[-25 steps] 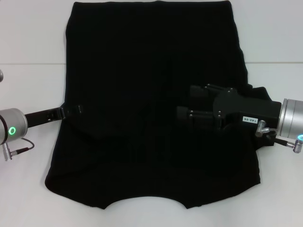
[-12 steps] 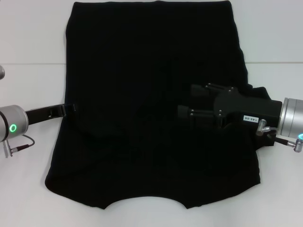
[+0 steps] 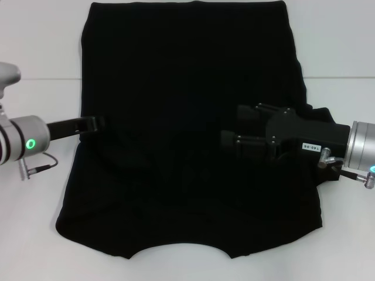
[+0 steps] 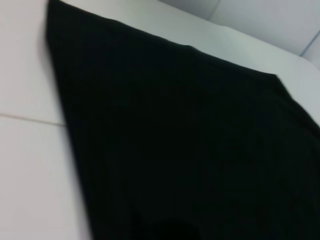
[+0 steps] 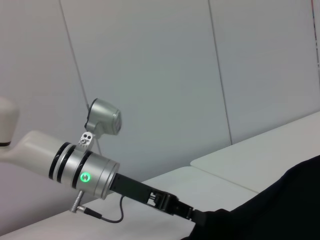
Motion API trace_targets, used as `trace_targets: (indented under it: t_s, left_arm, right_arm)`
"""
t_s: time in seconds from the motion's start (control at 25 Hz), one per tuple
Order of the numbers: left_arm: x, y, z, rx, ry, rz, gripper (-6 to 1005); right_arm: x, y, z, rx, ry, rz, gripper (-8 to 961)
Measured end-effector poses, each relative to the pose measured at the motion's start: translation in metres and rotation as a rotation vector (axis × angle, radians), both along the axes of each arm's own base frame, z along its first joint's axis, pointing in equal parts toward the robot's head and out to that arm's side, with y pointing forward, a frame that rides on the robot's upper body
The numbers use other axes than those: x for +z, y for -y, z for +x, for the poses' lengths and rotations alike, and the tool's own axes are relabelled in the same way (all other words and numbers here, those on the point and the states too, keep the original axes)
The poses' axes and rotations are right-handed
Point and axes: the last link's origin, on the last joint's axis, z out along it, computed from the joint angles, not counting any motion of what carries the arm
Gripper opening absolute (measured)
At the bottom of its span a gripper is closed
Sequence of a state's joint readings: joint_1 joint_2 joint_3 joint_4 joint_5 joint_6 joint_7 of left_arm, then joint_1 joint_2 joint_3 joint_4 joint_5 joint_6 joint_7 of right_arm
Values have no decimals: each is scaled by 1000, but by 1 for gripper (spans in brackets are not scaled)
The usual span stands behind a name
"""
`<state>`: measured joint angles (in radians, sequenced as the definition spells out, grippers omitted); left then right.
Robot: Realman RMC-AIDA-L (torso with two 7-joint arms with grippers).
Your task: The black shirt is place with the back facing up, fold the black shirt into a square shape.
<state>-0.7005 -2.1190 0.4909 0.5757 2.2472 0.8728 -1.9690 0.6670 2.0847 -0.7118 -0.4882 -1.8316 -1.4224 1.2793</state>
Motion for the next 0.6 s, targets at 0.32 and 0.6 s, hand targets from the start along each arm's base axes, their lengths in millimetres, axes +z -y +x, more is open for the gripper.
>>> trace_targets:
  t_s: [0.32, 0.6]
  left_arm:
    - [-24, -9, 27, -44, 38, -61, 0]
    - [-42, -11, 49, -71, 75, -89, 2]
  right_arm:
    - [0, 1, 2, -6, 0, -1, 883]
    - [0, 2, 3, -3, 2, 2, 882]
